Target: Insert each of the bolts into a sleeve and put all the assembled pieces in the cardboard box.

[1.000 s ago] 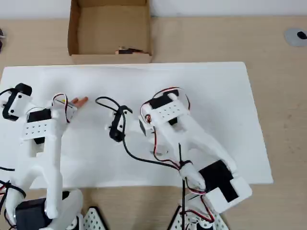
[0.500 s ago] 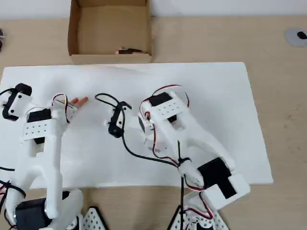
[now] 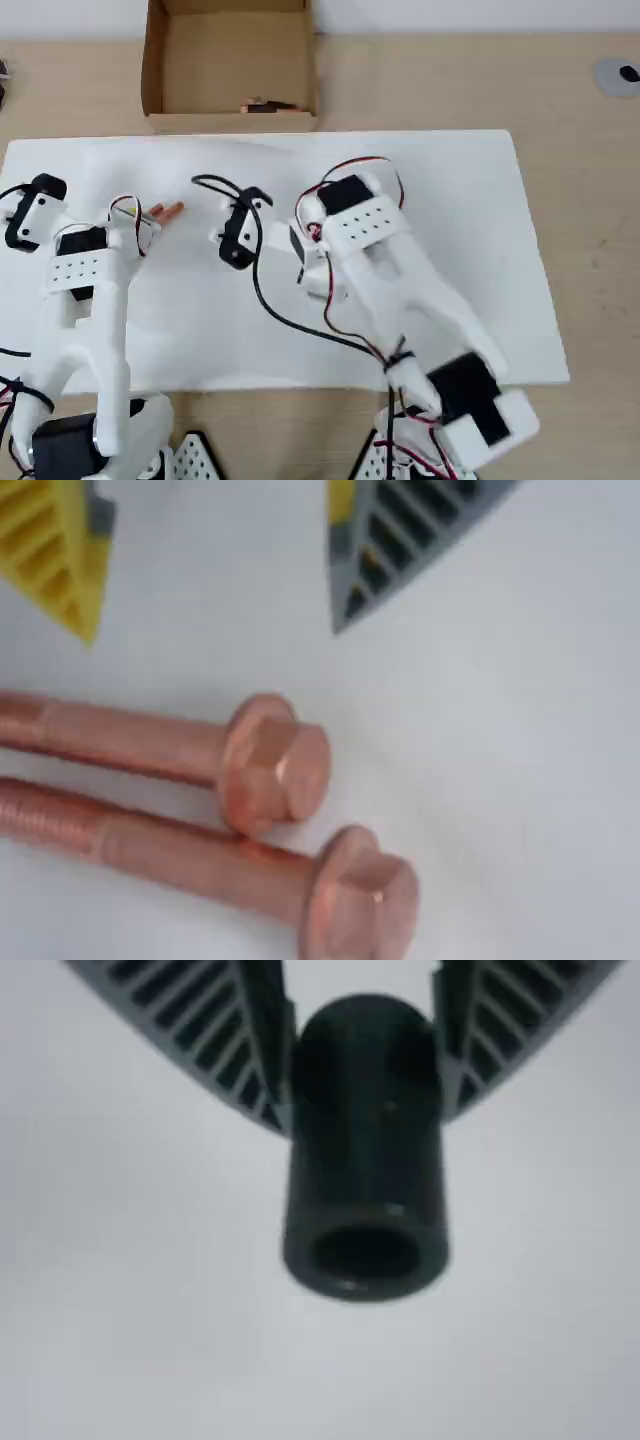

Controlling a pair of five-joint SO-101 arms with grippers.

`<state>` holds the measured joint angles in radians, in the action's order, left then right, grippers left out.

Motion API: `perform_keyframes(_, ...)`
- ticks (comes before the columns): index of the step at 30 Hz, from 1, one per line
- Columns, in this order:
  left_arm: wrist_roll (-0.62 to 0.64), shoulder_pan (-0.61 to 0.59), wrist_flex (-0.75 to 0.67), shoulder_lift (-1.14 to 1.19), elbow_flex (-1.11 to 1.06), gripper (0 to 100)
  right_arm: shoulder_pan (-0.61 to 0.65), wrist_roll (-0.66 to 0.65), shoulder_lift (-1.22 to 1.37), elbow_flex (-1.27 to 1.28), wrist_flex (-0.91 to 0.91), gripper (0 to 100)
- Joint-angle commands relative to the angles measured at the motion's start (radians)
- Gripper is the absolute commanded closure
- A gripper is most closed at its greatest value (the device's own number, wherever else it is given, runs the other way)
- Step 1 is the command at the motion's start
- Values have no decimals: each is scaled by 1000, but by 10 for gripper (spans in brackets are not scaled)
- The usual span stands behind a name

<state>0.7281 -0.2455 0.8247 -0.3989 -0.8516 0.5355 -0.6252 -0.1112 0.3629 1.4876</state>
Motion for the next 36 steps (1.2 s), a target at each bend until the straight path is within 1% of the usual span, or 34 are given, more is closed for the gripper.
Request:
perform_keyframes(1, -8, 9, -5, -8, 5, 833, -8, 41, -99, -58, 34, 987)
perform_keyframes(7, -11, 11, -5, -7, 9, 833, -10, 114, -216, -54, 48, 988)
perform_keyframes(8, -31, 11, -5, -7, 9, 833, -7, 118, -237, -51, 57, 988)
perform_keyframes(9, -86, 11, -5, -5, 11, 833, -5, 118, -257, -51, 77, 988)
perform_keyframes(12, -345, 11, -15, -4, 14, 829, -5, 123, -305, -35, 114, 988)
perform_keyframes(14, -423, 20, -26, -2, 25, 829, -4, 123, -338, -4, 124, 988)
perform_keyframes(16, -445, 29, -32, -2, 38, 829, -4, 123, -374, 30, 138, 988)
perform_keyframes(18, -368, 43, -35, -2, 57, 829, -4, 123, -406, 61, 138, 988)
perform_keyframes(20, -218, 46, -60, -2, 52, 829, -4, 124, -427, 76, 140, 988)
perform_keyframes(21, -163, 49, -68, -2, 52, 829, -4, 124, -435, 76, 149, 988)
perform_keyframes(25, -132, 57, -80, -2, 61, 830, 39, 124, -441, 74, 192, 988)
perform_keyframes(30, 133, -29, -143, -2, 20, 830, 62, 124, -441, 74, 203, 988)
perform_keyframes(33, 273, -43, -193, -2, -15, 829, 62, 126, -437, 74, 201, 988)
perform_keyframes(36, 351, -43, -241, -2, -43, 833, 68, 126, -437, 74, 199, 988)
